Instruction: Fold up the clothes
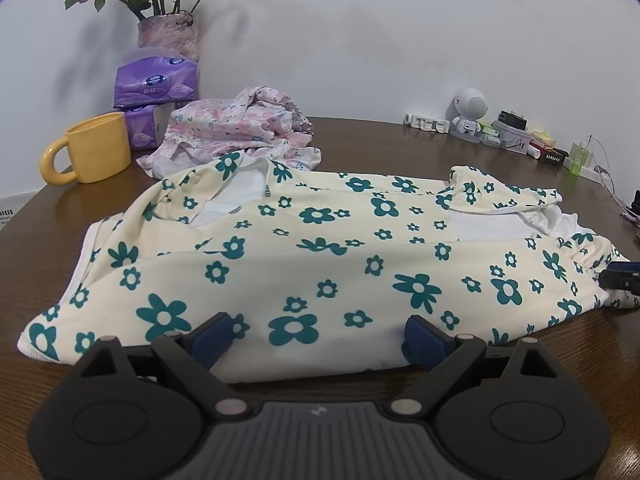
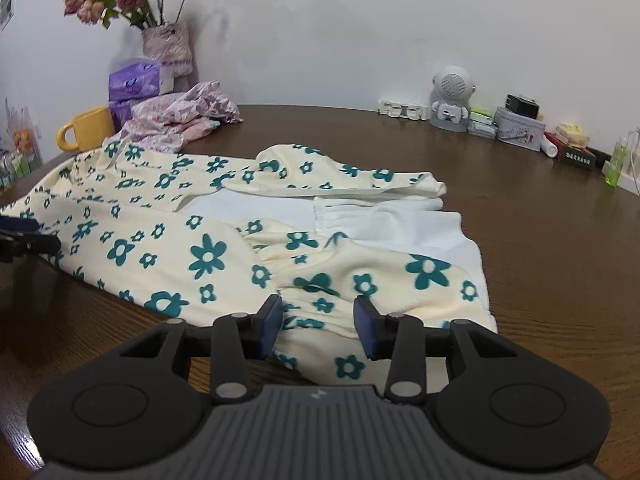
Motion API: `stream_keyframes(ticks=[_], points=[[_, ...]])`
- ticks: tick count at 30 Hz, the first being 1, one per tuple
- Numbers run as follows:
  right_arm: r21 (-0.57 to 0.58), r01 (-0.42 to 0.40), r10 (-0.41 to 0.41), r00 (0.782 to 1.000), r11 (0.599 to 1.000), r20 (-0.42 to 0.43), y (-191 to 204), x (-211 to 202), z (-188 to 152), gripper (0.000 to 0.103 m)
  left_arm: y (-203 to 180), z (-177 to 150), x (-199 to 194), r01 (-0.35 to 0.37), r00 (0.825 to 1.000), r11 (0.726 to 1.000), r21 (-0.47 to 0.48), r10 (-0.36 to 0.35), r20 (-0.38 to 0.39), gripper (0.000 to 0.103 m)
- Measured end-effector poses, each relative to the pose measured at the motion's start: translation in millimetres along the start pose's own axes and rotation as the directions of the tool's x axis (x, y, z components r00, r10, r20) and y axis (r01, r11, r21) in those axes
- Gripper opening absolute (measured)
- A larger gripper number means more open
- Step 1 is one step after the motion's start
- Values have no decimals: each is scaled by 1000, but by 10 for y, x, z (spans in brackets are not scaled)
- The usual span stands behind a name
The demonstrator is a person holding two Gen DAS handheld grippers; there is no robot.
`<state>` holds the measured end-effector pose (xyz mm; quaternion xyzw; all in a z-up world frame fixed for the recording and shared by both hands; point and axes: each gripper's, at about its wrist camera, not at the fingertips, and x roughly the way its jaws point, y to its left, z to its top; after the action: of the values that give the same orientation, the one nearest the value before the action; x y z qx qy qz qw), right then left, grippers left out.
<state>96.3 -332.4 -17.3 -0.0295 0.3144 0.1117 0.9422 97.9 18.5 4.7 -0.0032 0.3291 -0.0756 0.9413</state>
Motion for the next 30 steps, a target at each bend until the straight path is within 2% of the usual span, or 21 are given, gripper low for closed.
stream_keyframes(ticks=[9,19,22,26,27,30], points=[[80,105,-104,995,991,-11,-314,-17,-32,31,-5,-2,4,0,1000,1000,2,0,1,93],[144,232,-234,972,962,-1,-549,-100,-20,31,-2,-6,3,0,1000,1000,2,0,4,93],[180,189,-206,976,965,78,-489,-267,67,31,-10,-3,8,-2,1000,1000,2,2,4,94],[108,70,-86,986,992,146,-165,-284,232,31,-12,-2,13,0,1000,1000,0,0,3,95],[81,48,-59,988,996,139,-65,-227,270,31,-13,-2,15,0,1000,1000,0,0,3,95],[24,28,-30,996,999,87,157,9,304,19,-12,1,13,1,1000,1000,0,-1,3,95]])
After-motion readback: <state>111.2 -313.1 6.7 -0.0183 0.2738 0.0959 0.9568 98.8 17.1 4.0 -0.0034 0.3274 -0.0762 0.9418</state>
